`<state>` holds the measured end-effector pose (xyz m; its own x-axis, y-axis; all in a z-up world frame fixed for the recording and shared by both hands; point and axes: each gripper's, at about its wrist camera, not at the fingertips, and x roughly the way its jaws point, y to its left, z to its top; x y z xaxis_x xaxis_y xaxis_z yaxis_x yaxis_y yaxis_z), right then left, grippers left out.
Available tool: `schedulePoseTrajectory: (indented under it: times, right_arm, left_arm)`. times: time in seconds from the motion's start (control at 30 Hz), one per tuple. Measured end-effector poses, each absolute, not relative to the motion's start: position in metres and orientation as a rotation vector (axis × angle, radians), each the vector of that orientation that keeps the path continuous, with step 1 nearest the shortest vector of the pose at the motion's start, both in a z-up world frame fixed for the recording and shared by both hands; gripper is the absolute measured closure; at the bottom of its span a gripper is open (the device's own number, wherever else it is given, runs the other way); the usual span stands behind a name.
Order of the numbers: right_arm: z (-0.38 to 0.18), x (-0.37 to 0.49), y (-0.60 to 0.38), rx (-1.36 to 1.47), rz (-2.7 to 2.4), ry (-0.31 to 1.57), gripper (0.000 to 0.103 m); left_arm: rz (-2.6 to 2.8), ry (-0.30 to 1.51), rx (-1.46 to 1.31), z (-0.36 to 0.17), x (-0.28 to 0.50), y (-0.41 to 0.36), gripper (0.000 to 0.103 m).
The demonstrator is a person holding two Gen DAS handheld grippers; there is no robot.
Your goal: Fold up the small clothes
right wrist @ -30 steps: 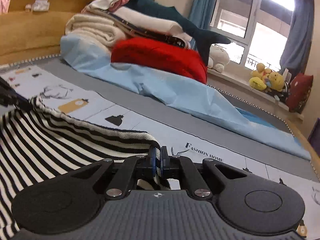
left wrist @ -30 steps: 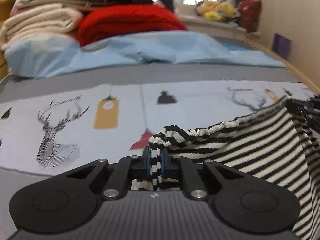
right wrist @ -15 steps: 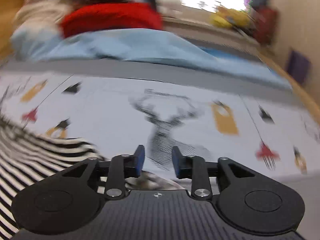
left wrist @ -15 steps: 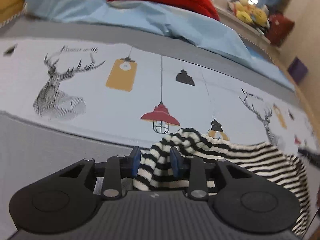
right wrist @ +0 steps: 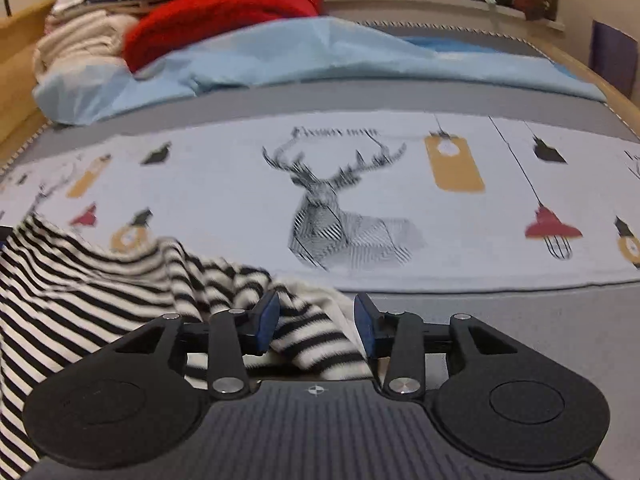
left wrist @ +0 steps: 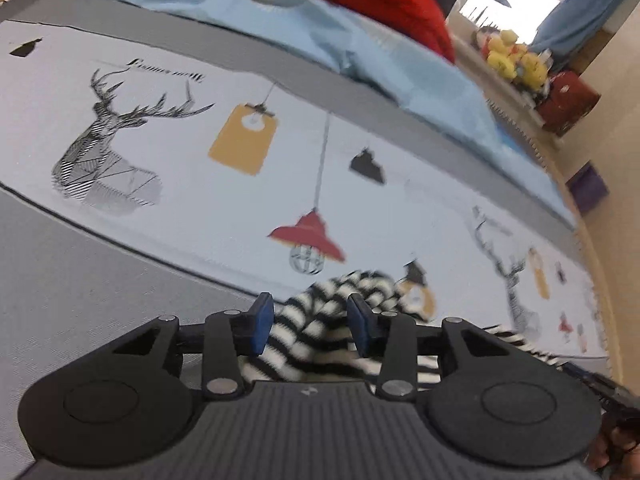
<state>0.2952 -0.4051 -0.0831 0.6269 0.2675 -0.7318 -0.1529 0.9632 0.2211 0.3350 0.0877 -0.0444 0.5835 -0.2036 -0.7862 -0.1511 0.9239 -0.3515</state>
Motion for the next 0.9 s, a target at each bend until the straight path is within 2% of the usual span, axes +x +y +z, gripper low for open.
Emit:
schedulePoseTrajectory:
  times: [0.2, 0.57, 0.7, 0.9]
  right_arm:
    - [-0.097, 0.302, -0.393, 0.09, 0.289, 0.923, 0.059]
    - [-0.083, 0.298, -0.391, 0.09, 0.326, 0.866, 0.059]
    - [-0.087, 0.298, -0.39, 0.102, 0.367, 0.902, 0.059]
    - [-0.107, 0.299, -0.371, -0.067, 0.323, 0.975, 0.061]
  left_arm:
    - [-0.079, 1.004, -0.341, -0.055, 0.343, 0.073, 0.058]
    - [-0.083, 1.043, -0.266, -0.067, 0.347, 0.06, 0.058]
    - [-0.087, 1.041, -0.251, -0.066, 0.347, 0.059, 0.058]
    - [-0.087, 1.042, -0.225, -0.068, 0.347, 0.055, 0.058]
